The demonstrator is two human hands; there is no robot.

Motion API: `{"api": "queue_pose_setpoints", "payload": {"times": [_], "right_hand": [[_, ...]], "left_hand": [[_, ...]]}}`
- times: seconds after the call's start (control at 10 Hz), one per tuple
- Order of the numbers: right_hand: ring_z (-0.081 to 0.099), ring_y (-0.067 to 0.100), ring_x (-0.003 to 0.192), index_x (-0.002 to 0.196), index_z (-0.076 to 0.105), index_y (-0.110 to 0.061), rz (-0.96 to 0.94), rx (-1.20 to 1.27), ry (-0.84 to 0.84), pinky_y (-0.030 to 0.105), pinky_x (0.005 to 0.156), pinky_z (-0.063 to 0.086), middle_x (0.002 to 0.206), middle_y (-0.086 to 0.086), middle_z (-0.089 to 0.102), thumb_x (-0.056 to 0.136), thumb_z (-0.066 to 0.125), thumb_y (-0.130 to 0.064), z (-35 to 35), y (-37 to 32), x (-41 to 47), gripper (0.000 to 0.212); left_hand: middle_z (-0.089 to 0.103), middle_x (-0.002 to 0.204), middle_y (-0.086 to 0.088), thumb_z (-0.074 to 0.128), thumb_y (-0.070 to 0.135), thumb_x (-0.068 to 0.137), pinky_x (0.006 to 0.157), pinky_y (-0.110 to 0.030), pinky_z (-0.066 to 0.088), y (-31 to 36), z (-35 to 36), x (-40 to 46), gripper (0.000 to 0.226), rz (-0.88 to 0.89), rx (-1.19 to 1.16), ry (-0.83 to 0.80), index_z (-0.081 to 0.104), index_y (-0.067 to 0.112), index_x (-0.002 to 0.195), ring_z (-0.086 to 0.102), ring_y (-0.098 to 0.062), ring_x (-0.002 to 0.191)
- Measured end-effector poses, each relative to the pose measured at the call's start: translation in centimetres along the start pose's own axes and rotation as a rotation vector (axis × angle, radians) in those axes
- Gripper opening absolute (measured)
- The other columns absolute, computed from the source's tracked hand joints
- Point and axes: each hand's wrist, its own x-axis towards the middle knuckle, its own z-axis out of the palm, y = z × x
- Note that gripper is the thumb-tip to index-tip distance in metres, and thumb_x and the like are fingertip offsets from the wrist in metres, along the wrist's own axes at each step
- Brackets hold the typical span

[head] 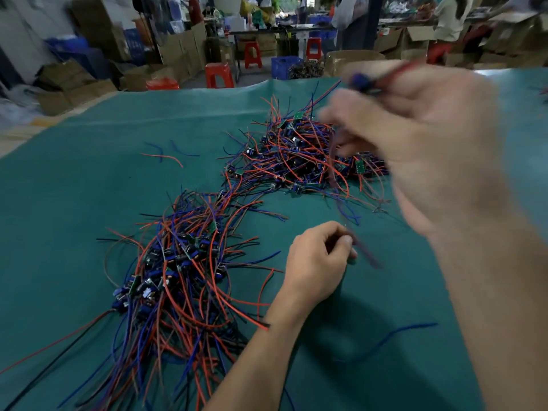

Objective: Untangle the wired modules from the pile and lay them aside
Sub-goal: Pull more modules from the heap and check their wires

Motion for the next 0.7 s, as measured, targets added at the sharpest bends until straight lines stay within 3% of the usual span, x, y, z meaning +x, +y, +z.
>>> {"api": "queue_pose_setpoints", "payload": {"times": [0.1, 0.2, 0.3, 0.4, 0.5, 0.6, 0.7], "right_hand": [[0.067, 0.016, 0.058, 0.086, 0.073, -0.001, 0.211, 0.055, -0.331, 0.024, 0.054, 0.057, 0.08, 0.013, 0.078, 0.09, 0.076, -0.017, 5.5, 0.0, 1.1, 0.017], [0.073, 0.022, 0.066, 0.082, 0.075, 0.001, 0.253, -0.433, -0.561, 0.037, 0.069, 0.063, 0.073, 0.011, 0.076, 0.088, 0.074, -0.051, 9.9, 2.5, 2.1, 0.053], [0.071, 0.029, 0.083, 0.088, 0.075, -0.009, 0.228, -0.94, -0.683, 0.035, 0.082, 0.059, 0.083, 0.011, 0.073, 0.09, 0.065, -0.059, 10.1, 6.5, 3.6, 0.052], [0.064, 0.037, 0.113, 0.122, 0.066, -0.017, 0.271, -1.242, -0.618, 0.044, 0.098, 0.054, 0.126, 0.016, 0.065, 0.092, 0.065, -0.033, 7.4, 10.8, 5.4, 0.033], [0.06, 0.038, 0.117, 0.129, 0.06, -0.018, 0.335, -1.41, -0.586, 0.047, 0.094, 0.054, 0.132, 0.013, 0.059, 0.092, 0.065, -0.019, 4.0, 13.9, 5.6, 0.037], [0.063, 0.036, 0.108, 0.114, 0.067, -0.015, 0.278, -1.412, -0.515, 0.046, 0.086, 0.056, 0.12, 0.01, 0.064, 0.093, 0.071, -0.025, 2.4, 15.6, 4.8, 0.023], [0.068, 0.037, 0.095, 0.1, 0.072, -0.011, 0.258, -1.353, -0.437, 0.048, 0.081, 0.059, 0.107, 0.012, 0.069, 0.092, 0.075, -0.025, 1.9, 15.6, 4.4, 0.016]], "left_hand": [[0.06, 0.061, -0.007, 0.063, 0.007, 0.088, 0.058, -0.017, 0.046, -0.2, -0.1, 0.1, 0.024, 0.005, 0.084, 0.052, 0.058, 0.016, 0.066, 0.063, -0.018, 0.062], [0.066, 0.081, -0.023, 0.065, 0.008, 0.086, 0.056, -0.027, 0.035, -1.2, 0.0, 0.4, 0.017, -0.072, 0.179, 0.077, 0.061, 0.002, 0.071, 0.066, -0.042, 0.085], [0.068, 0.082, -0.023, 0.061, 0.01, 0.087, 0.057, -0.027, 0.036, -1.3, 0.2, 0.7, 0.014, -0.086, 0.203, 0.086, 0.064, -0.003, 0.081, 0.066, -0.041, 0.083], [0.069, 0.077, -0.015, 0.059, 0.014, 0.088, 0.062, -0.029, 0.042, -0.7, 0.0, 0.5, 0.012, -0.008, 0.175, 0.077, 0.065, 0.01, 0.079, 0.066, -0.036, 0.078], [0.069, 0.072, -0.003, 0.057, 0.017, 0.087, 0.066, -0.031, 0.049, -0.4, -0.2, 0.4, 0.01, 0.009, 0.108, 0.062, 0.065, 0.016, 0.082, 0.067, -0.027, 0.074], [0.067, 0.066, 0.01, 0.056, 0.014, 0.087, 0.071, -0.036, 0.055, -0.3, -0.3, 0.3, 0.011, 0.008, 0.081, 0.05, 0.065, 0.019, 0.081, 0.067, -0.021, 0.072], [0.067, 0.066, 0.01, 0.056, 0.014, 0.087, 0.075, -0.038, 0.055, -0.2, -0.4, 0.2, 0.016, 0.014, 0.09, 0.039, 0.062, 0.024, 0.076, 0.067, -0.021, 0.073]]}}
